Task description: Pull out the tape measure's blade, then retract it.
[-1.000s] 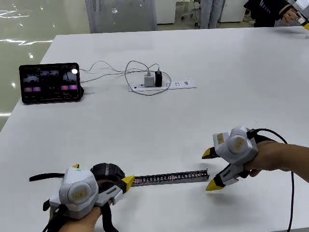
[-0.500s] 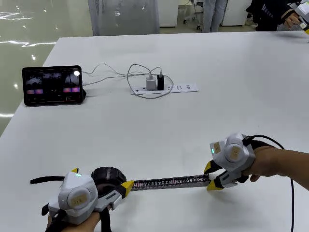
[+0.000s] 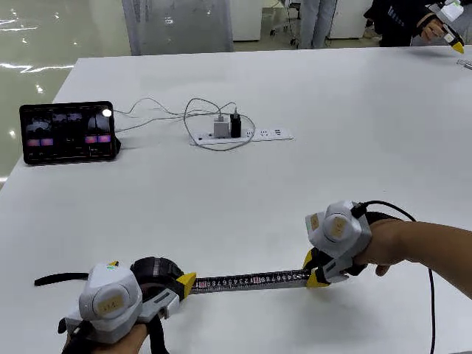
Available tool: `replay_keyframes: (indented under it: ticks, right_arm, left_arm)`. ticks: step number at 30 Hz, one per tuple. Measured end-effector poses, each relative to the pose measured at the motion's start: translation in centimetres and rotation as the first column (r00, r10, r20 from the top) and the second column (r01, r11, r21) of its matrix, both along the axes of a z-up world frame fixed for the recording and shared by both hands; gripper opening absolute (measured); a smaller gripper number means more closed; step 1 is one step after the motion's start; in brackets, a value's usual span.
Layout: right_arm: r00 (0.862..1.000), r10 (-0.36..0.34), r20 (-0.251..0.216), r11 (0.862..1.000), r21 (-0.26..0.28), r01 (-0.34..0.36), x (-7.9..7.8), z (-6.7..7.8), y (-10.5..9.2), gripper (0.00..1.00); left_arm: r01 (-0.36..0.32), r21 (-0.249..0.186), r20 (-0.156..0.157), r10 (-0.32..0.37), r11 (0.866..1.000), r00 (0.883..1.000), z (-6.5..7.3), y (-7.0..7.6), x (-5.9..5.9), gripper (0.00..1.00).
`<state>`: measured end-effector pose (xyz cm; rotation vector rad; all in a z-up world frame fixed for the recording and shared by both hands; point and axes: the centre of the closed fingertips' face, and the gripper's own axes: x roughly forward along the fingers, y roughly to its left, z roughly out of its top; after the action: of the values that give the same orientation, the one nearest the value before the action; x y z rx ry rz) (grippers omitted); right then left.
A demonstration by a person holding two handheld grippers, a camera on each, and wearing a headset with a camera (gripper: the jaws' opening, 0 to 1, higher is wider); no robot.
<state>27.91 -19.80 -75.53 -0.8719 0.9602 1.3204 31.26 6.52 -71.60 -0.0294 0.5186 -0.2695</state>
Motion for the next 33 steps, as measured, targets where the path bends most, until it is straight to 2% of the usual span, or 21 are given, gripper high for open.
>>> replay_keyframes:
  ticks: [1, 2, 4, 5, 6, 14, 16, 18, 27, 31, 32, 33]
  right_arm:
    - [1.000, 0.002, 0.000, 1.000, -0.007, -0.002, 0.02, -0.05, 0.00, 0.11]
    - [1.000, 0.015, 0.003, 1.000, -0.017, -0.015, 0.02, -0.09, -0.01, 0.11]
    - [0.996, 0.087, 0.023, 0.995, -0.045, -0.086, 0.06, -0.14, -0.10, 0.11]
    - [0.998, 0.054, 0.012, 0.998, -0.039, -0.054, -0.01, -0.13, -0.02, 0.11]
    - [1.000, 0.022, 0.001, 0.999, -0.039, -0.022, 0.03, -0.12, -0.10, 0.11]
    - [1.000, 0.019, -0.008, 0.999, -0.044, -0.019, 0.25, -0.23, -0.18, 0.11]
    - [1.000, 0.014, -0.004, 0.999, -0.045, -0.015, 0.21, -0.20, -0.15, 0.11]
    - [1.000, -0.030, -0.004, 0.998, -0.046, 0.030, 0.20, -0.22, -0.19, 0.11]
    - [1.000, -0.027, -0.004, 0.998, -0.060, 0.027, 0.33, -0.14, -0.07, 0.10]
    - [0.999, -0.038, -0.019, 0.998, -0.045, 0.037, 0.37, -0.10, -0.02, 0.10]
    - [0.999, -0.052, -0.012, 0.999, -0.016, 0.051, 0.53, -0.07, 0.60, 0.10]
    - [0.999, -0.044, -0.007, 0.999, -0.020, 0.044, 0.45, -0.10, 0.74, 0.10]
  left_arm:
    - [0.002, -0.014, -0.019, -0.002, 1.000, 1.000, -0.13, -0.18, -0.19, 0.73]
    - [0.004, -0.008, -0.021, -0.004, 1.000, 1.000, -0.18, -0.15, -0.17, 0.69]
    - [0.004, -0.002, -0.028, -0.004, 1.000, 1.000, -0.19, -0.23, -0.24, 0.64]
    - [-0.002, 0.003, -0.037, 0.002, 1.000, 0.999, -0.25, -0.14, -0.28, 0.63]
    - [-0.006, -0.002, -0.038, 0.006, 1.000, 0.999, -0.22, -0.10, -0.20, 0.62]
    - [-0.010, 0.009, -0.077, 0.011, 1.000, 0.997, -0.46, 0.07, -0.27, 0.61]
    - [-0.012, 0.005, -0.071, 0.012, 1.000, 0.997, -0.49, 0.09, -0.36, 0.60]
    - [-0.018, 0.007, -0.075, 0.019, 1.000, 0.997, -0.51, 0.06, -0.34, 0.60]
    - [-0.018, 0.012, -0.082, 0.019, 1.000, 0.996, -0.49, 0.00, -0.40, 0.59]
    - [-0.004, 0.025, -0.086, 0.006, 1.000, 0.996, -0.60, 0.04, -0.37, 0.58]
    - [-0.004, 0.018, -0.087, 0.006, 1.000, 0.996, -0.58, 0.02, -0.43, 0.58]
    - [-0.003, 0.018, -0.088, 0.005, 1.000, 0.996, -0.57, -0.01, -0.47, 0.58]
